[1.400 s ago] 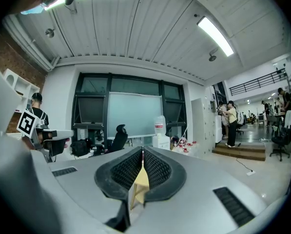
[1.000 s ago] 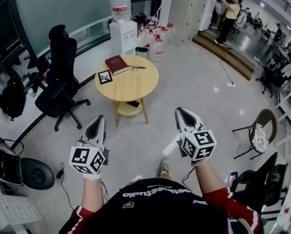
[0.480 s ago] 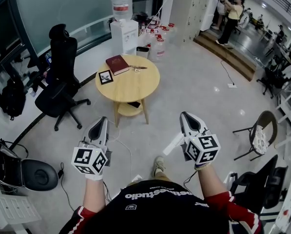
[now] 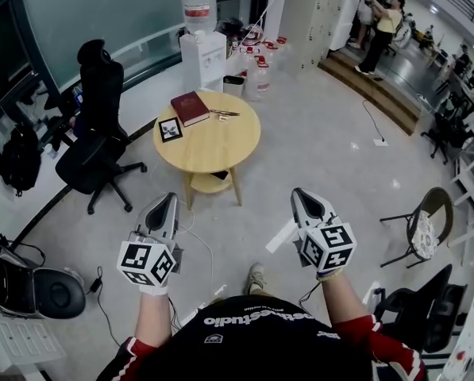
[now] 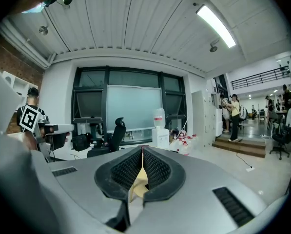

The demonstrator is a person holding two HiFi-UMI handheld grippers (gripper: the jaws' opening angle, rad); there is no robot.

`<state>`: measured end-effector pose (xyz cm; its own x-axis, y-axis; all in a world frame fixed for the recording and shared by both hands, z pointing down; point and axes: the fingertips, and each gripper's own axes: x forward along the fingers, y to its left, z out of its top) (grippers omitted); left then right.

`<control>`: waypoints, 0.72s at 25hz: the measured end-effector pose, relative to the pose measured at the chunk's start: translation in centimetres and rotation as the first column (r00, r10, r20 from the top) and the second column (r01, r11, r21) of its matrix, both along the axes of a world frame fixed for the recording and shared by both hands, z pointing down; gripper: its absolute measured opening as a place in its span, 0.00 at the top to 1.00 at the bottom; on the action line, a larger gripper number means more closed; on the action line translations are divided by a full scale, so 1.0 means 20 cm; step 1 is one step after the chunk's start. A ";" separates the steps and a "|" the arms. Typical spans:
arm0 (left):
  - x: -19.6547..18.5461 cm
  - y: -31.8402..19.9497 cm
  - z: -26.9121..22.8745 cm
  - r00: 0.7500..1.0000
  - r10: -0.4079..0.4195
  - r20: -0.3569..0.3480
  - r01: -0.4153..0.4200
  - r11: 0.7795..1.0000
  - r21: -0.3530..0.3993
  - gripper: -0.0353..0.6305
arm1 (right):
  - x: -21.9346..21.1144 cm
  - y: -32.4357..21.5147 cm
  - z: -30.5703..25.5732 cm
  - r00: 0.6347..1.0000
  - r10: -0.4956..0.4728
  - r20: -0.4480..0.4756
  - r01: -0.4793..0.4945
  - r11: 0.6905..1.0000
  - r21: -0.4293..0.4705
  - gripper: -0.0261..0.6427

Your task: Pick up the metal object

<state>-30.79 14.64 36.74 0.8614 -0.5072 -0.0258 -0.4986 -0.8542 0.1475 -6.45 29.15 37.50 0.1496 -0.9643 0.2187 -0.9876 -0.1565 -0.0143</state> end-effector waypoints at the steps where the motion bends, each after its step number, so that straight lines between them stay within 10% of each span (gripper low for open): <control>1: 0.02 -0.01 0.00 1.000 -0.001 0.000 0.001 1.000 -0.001 0.92 | 0.02 -0.01 0.00 1.000 -0.003 -0.001 0.003 1.000 0.000 0.92; 18: 0.61 -0.31 -0.11 0.999 -0.010 0.033 0.008 0.999 0.044 0.92 | 0.55 -0.30 0.05 0.998 -0.055 0.042 0.055 0.998 0.002 0.92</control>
